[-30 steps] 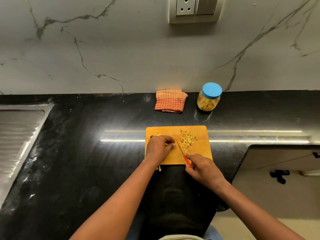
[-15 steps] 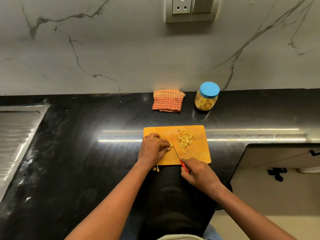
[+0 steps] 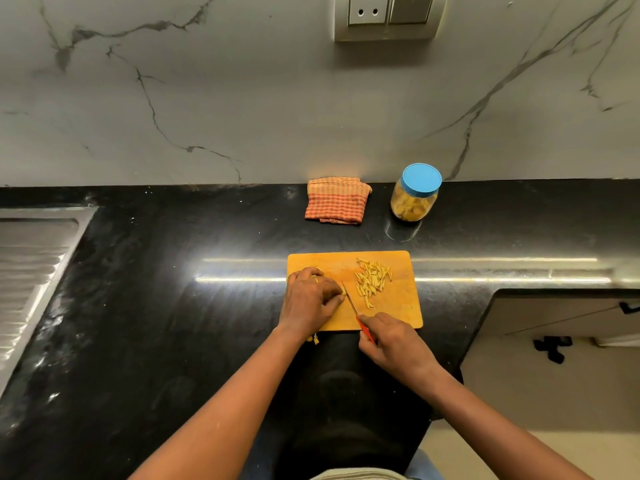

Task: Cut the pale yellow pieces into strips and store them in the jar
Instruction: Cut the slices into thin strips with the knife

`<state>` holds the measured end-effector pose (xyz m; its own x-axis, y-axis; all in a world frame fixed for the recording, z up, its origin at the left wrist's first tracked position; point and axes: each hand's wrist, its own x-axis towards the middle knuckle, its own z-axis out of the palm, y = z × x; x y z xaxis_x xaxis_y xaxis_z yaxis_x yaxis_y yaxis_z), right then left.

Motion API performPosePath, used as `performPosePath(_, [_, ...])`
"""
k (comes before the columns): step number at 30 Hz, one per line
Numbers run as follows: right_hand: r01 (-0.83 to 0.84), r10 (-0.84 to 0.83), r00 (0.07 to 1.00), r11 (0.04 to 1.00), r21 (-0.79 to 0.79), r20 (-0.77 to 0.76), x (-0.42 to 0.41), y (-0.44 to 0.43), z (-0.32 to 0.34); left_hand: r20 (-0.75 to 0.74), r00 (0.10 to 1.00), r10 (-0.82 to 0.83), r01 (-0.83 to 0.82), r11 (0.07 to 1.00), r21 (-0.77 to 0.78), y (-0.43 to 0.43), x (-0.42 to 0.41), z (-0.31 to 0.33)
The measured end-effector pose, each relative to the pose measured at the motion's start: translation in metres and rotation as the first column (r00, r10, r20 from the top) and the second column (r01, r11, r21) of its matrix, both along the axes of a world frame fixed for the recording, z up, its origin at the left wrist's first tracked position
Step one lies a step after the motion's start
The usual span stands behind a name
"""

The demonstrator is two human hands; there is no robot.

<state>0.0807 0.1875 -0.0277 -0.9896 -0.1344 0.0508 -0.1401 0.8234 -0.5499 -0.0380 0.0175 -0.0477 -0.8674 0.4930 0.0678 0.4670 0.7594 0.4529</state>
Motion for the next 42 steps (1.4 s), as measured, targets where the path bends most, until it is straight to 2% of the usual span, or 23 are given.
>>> performPosePath(4, [0.037, -0.038, 0.999, 0.999, -0.008, -0.019, -0.002, 0.001, 0.000, -0.023, 1.000, 0.007, -0.008, 0.999, -0.051, 0.009, 0.008, 0.000])
performPosePath(8, [0.041, -0.042, 0.999, 0.999, -0.021, -0.031, 0.000, 0.002, 0.000, 0.004, 0.998, 0.067, -0.067, 0.998, -0.004, 0.005, 0.008, -0.004])
performPosePath(16, [0.029, -0.029, 1.000, 1.000, -0.012, -0.011, 0.002, 0.001, -0.002, -0.007, 1.000, 0.020, -0.020, 1.000, -0.006, 0.003, 0.006, -0.003])
performPosePath(23, [0.024, -0.022, 0.996, 1.000, -0.018, 0.086, 0.003, -0.001, 0.001, -0.019, 0.999, -0.032, 0.033, 0.999, 0.011, 0.005, 0.004, -0.002])
performPosePath(28, [-0.055, 0.038, 0.985, 0.994, 0.097, 0.169, -0.017, -0.001, 0.001, -0.033, 0.999, -0.020, 0.021, 0.999, 0.025, 0.006, 0.006, -0.004])
performPosePath(33, [-0.091, 0.066, 0.989, 0.975, 0.201, 0.129, -0.023, -0.005, -0.004, -0.020, 1.000, 0.000, 0.000, 1.000, 0.000, 0.006, 0.006, -0.004])
performPosePath(42, [-0.030, 0.021, 0.998, 0.990, 0.136, 0.065, 0.007, -0.004, 0.002, 0.051, 0.998, 0.030, -0.032, 0.998, 0.048, 0.005, 0.005, -0.006])
